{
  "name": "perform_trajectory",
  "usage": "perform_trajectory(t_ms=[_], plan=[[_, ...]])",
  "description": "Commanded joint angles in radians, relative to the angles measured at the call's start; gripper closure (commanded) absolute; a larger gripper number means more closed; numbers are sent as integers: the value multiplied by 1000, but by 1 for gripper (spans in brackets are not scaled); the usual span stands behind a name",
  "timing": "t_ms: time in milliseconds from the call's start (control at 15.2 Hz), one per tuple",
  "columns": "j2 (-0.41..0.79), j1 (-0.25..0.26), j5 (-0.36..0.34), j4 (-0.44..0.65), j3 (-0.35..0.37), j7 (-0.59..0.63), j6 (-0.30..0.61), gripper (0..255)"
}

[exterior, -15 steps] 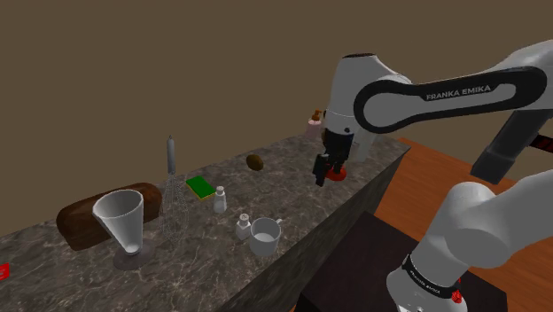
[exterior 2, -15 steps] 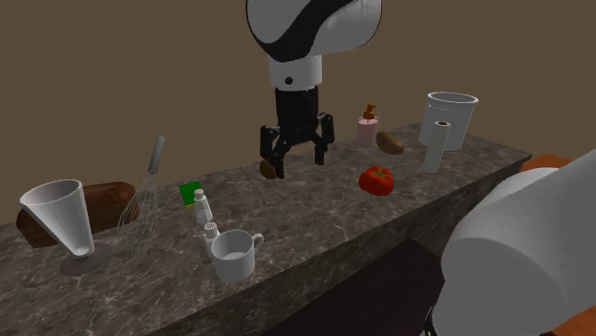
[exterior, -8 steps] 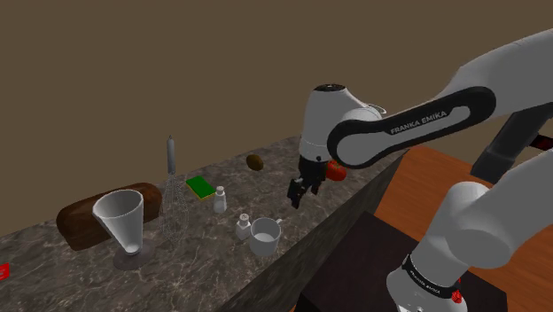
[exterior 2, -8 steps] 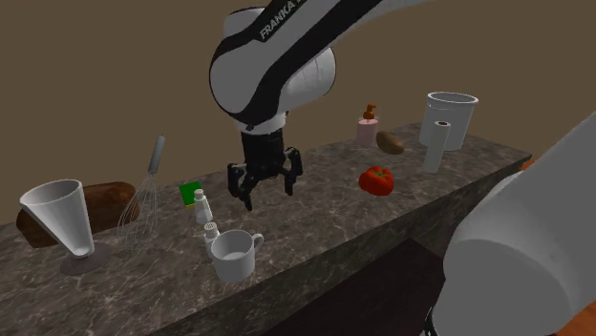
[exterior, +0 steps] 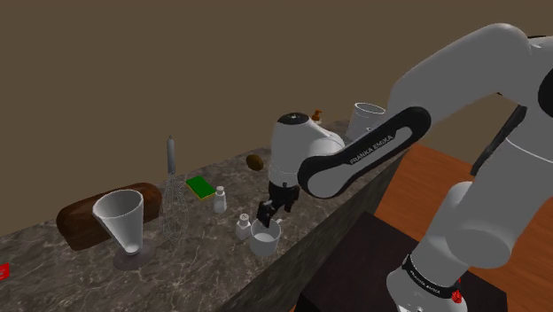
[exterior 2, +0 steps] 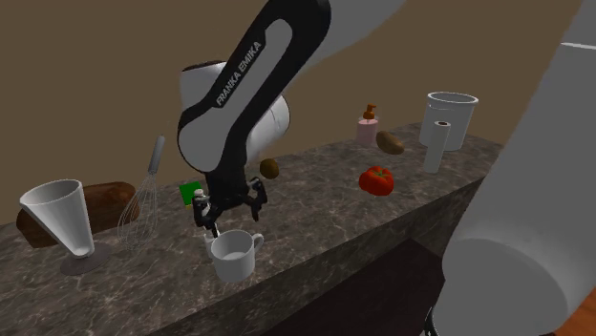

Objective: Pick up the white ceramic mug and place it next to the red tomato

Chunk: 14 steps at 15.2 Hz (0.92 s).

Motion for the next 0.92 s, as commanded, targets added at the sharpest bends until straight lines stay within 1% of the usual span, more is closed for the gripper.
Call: perform_trajectory(t_ms=[0,198,330,858], plan=[[79,3,-59,31,17,72,48,0],[211,25,-172,102,17,191,97,0],[297,55,-245,157,0,265,119,0],[395,83,-330,165,-48,325,200,0]])
